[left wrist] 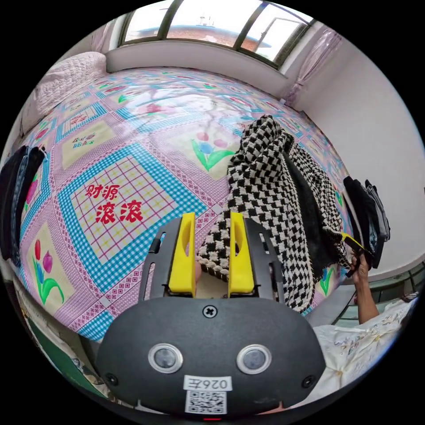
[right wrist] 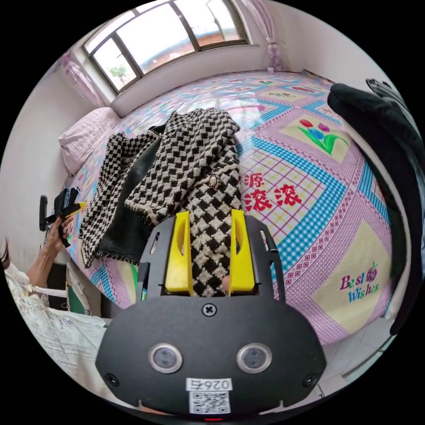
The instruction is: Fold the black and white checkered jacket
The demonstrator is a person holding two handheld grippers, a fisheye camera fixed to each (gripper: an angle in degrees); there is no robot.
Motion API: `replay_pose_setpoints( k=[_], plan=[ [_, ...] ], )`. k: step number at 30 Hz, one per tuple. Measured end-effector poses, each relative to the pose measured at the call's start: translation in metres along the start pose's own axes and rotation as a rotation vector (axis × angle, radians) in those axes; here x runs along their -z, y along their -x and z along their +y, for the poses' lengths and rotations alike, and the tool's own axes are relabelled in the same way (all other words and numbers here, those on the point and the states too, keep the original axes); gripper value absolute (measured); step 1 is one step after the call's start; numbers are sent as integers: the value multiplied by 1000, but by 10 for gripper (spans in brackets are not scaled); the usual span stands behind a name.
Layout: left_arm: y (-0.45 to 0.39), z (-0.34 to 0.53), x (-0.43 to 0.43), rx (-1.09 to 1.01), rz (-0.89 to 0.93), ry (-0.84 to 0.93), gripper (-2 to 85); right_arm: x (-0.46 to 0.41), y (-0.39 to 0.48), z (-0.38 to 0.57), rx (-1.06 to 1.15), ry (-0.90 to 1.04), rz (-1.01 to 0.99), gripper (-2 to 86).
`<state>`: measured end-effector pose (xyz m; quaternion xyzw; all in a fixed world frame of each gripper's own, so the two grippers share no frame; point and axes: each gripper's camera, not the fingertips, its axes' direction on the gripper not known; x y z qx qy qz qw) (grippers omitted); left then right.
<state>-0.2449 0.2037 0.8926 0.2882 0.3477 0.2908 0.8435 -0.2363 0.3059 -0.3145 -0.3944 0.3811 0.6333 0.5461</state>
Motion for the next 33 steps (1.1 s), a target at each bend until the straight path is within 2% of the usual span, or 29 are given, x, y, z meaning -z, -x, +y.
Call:
replay_pose_setpoints(
  k=[2,3,4,6,7,9,11,12,14,16,18,20,23,28,31,33],
  plan=[
    [-4,-6,-22,-8,38,81,157,0,-7,-7,-31,-9,-21,78],
    [-18,-8,-25,-39,-58,66,67,-2,-6,-12,-30,3,-13,73],
    [-38,-13,-35,-190,-9,123,18,-4,-2,-22,-3,26,37,47],
    [-52,-23,-40,-188,45,234,9,-2,10,-39,96,105,53,13],
    [-61,-23,-31,-260,94,301,7,6,15,-49,125,162,48,0],
    [-60,-6,-6,-308,89,334,8,25,25,-49,241,253,69,-4],
    [-39,19,19,-282,121,370,12,49,26,-32,307,371,115,1],
    [-11,34,34,-192,166,373,17,55,23,-27,307,390,116,3],
    [38,57,60,-4,242,262,26,85,4,-13,212,337,71,29],
    [96,80,93,254,324,21,37,112,-14,-11,95,222,-5,47],
    [110,79,107,306,403,-163,44,139,-30,-17,-6,56,-79,62],
    [105,56,102,294,418,-211,70,158,-43,-39,-61,-109,-152,88],
    [65,-13,66,164,346,-142,113,149,-48,-91,-41,-169,-192,104],
    [-35,-142,-13,-69,151,-53,212,109,-52,-185,10,-163,-117,111],
    [-82,-198,-71,-182,-22,89,219,79,-59,-243,26,-130,-53,122],
    [-102,-217,-115,-248,-91,228,169,55,-64,-273,29,-79,-27,134]
  ],
)
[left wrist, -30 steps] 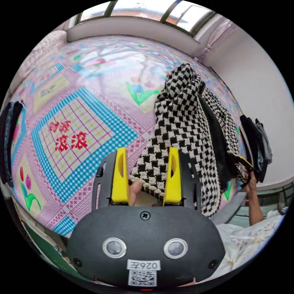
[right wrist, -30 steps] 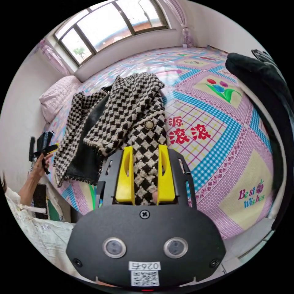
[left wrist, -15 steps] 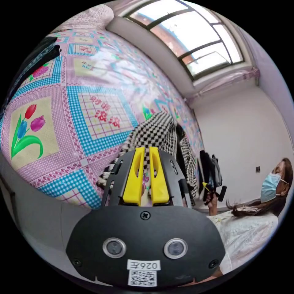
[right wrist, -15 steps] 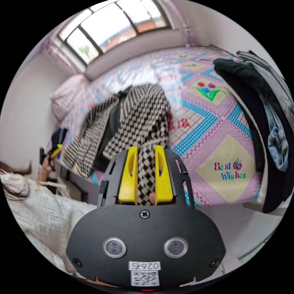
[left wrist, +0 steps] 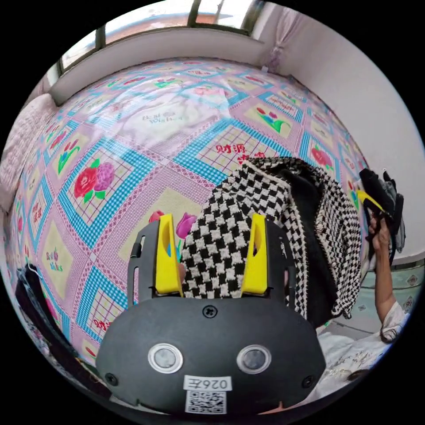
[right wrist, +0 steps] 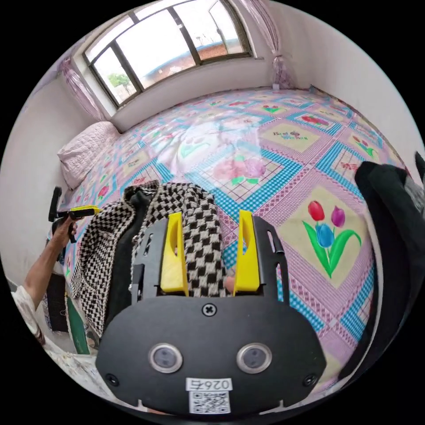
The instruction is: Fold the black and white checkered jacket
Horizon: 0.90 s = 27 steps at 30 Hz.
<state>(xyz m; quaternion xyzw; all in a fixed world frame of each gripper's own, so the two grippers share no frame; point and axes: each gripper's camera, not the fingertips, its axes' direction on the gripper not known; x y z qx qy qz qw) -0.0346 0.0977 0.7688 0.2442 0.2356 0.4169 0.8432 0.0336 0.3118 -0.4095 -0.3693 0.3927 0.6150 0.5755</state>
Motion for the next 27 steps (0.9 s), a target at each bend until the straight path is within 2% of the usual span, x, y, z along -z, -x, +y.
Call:
replay_pose_setpoints(
  k=[1,2,4,5,6,8,10,12,14,15,17,19,20,21,22,24,27],
  plan=[
    [-11,-14,-34,-44,41,177,103,-22,-4,-16,3,74,-13,109],
    [-14,-17,-41,-33,12,224,86,-48,-5,-25,30,186,-47,52],
    [-42,-15,-22,-120,-34,172,47,-76,1,-26,114,378,-144,5],
    [-48,-10,-15,-142,-45,156,46,-60,5,-20,131,317,-163,-2],
    [-61,8,9,-171,-76,59,43,-46,7,-16,137,276,-171,-6],
    [-73,45,56,-193,-39,-110,39,32,12,9,135,64,-289,-10],
    [-78,79,106,-196,-56,-281,37,85,17,26,137,-43,-294,-10],
    [-74,71,122,-194,-95,-337,40,123,21,30,128,-136,-219,-10],
    [-59,39,120,-170,-31,-372,48,144,17,6,98,-210,-157,-6],
    [-45,8,104,-164,48,-373,81,143,14,-5,100,-220,-132,-4],
    [-20,-39,65,-65,67,-238,104,104,-11,-56,57,-154,-33,28],
    [7,-59,20,60,-32,-31,89,64,-53,-82,-115,-35,-117,59],
    [12,-54,15,98,-49,-24,80,53,-71,-80,-196,-15,-217,67],
    [16,-38,9,115,-11,-44,62,57,-73,-74,-217,-53,-257,65],
    [11,-15,4,48,70,-72,58,70,-69,-55,-223,-150,-285,60],
    [-1,27,-11,-26,132,-58,49,84,-50,-24,-183,-183,-219,59],
    [-32,106,-47,-116,16,-7,51,87,-11,40,-75,-145,-144,17]
  ],
)
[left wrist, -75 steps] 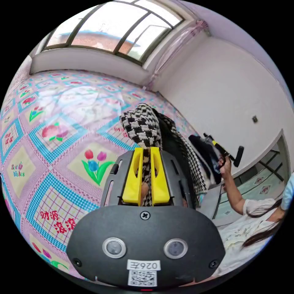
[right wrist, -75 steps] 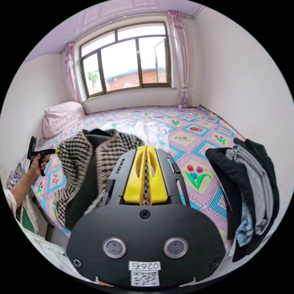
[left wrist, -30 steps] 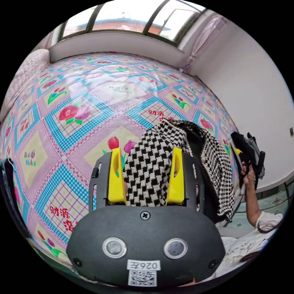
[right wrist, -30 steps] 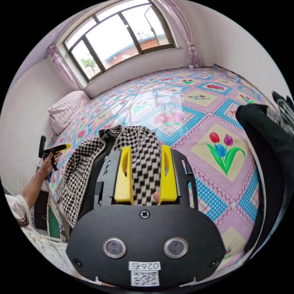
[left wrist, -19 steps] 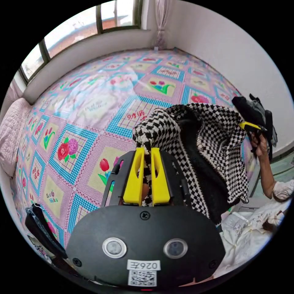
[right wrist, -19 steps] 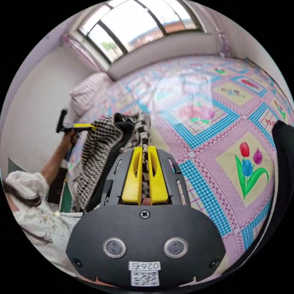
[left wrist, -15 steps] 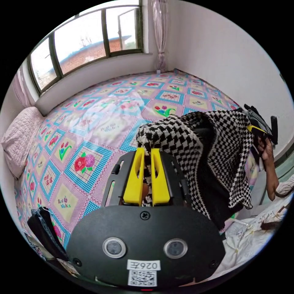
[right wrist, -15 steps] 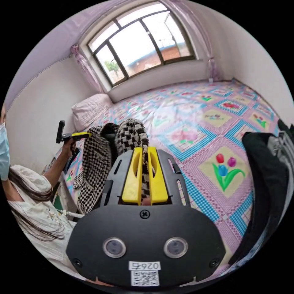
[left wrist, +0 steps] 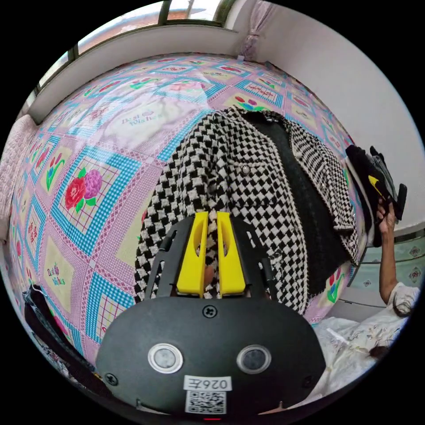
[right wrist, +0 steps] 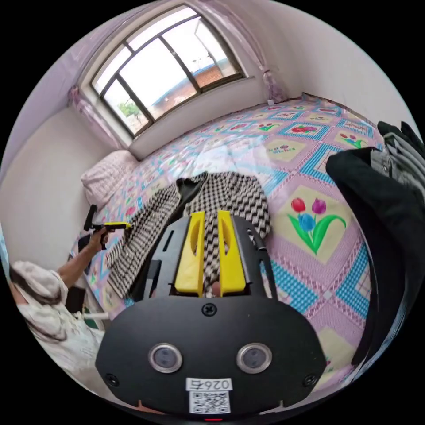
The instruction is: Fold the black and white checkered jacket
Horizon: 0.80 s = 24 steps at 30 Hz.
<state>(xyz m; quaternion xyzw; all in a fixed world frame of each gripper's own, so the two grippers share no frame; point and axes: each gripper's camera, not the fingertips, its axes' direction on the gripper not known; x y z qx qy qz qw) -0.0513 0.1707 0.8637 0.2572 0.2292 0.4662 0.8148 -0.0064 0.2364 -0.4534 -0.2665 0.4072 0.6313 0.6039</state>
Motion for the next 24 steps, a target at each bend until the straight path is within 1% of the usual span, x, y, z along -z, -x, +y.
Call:
replay_pose_setpoints(
  k=[2,3,4,5,6,7,8,9,10,12,14,15,17,18,19,20,22,24],
  plan=[
    [-26,40,-11,-52,-109,-50,53,-6,29,56,79,65,28,-6],
    [-44,59,-13,-85,-197,-91,50,-8,36,70,97,84,43,-7],
    [-62,71,-18,-120,-309,-113,49,-14,50,96,127,117,96,-10],
    [-71,75,-22,-146,-375,-112,49,-22,61,120,147,136,160,-11],
    [-91,81,-37,-218,-519,-84,49,-27,66,131,157,146,189,-11],
    [-111,86,-58,-300,-688,-51,48,-43,74,151,163,204,219,-12],
    [-120,89,-68,-347,-775,-29,48,-64,80,169,170,306,213,-11],
    [-137,96,-87,-454,-925,11,45,-74,82,177,164,349,228,-11],
    [-150,105,-101,-546,-1027,33,40,-70,87,190,137,238,251,-10],
    [-160,117,-104,-607,-1092,42,14,-69,89,196,81,242,268,-10],
    [-165,128,-88,-612,-1002,50,1,-56,95,199,41,209,260,-9],
    [-163,134,-71,-568,-918,29,-3,-49,98,201,40,177,264,-9],
    [-155,144,-44,-493,-839,-25,-7,-22,110,212,28,69,290,-9],
    [-145,149,-27,-433,-768,-57,-8,-14,112,215,25,42,291,-9],
    [-133,152,-10,-374,-654,-82,-8,3,117,222,20,-29,285,-9],
    [-125,153,-3,-346,-580,-88,-8,18,122,229,17,-103,282,-9],
    [-87,152,12,-235,-303,-108,-5,34,127,240,7,-191,274,-9],
    [-56,151,9,-159,-185,-102,1,37,127,247,5,-193,229,-9]
  ],
)
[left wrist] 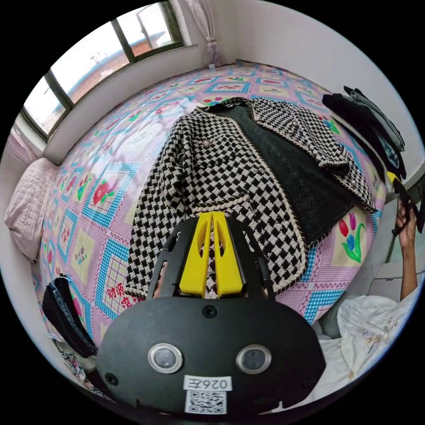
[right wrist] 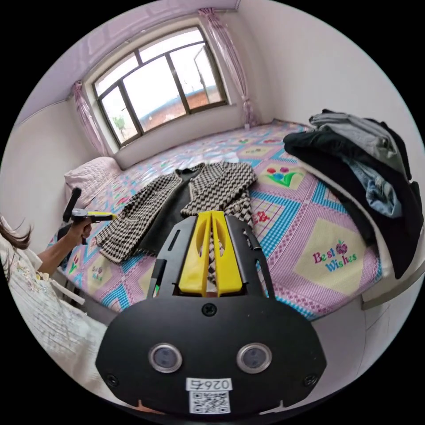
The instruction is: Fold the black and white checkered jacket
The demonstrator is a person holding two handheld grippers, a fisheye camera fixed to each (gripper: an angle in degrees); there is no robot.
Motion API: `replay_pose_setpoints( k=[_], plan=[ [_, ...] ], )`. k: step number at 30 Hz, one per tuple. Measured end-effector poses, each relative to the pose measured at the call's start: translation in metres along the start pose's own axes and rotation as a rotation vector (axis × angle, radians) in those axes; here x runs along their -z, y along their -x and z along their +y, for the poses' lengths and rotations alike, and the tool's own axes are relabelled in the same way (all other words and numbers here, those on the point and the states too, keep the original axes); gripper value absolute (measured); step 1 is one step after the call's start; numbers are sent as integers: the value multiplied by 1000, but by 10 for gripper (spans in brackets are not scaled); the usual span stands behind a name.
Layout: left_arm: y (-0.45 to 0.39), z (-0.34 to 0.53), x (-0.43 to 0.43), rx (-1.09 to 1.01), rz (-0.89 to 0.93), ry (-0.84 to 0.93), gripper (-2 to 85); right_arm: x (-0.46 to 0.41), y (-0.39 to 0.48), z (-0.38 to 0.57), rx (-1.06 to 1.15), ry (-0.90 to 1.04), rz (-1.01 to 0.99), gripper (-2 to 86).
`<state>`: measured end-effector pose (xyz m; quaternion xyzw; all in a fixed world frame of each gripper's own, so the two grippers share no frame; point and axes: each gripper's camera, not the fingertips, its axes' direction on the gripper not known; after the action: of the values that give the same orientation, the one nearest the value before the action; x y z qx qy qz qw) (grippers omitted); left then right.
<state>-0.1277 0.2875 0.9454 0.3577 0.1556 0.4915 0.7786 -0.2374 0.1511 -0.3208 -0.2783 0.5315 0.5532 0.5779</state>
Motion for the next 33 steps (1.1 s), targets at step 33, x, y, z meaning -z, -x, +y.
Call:
replay_pose_setpoints(
  k=[33],
  plan=[
    [-19,-103,-85,-129,835,239,178,-73,-23,61,54,287,7,137]
  ],
)
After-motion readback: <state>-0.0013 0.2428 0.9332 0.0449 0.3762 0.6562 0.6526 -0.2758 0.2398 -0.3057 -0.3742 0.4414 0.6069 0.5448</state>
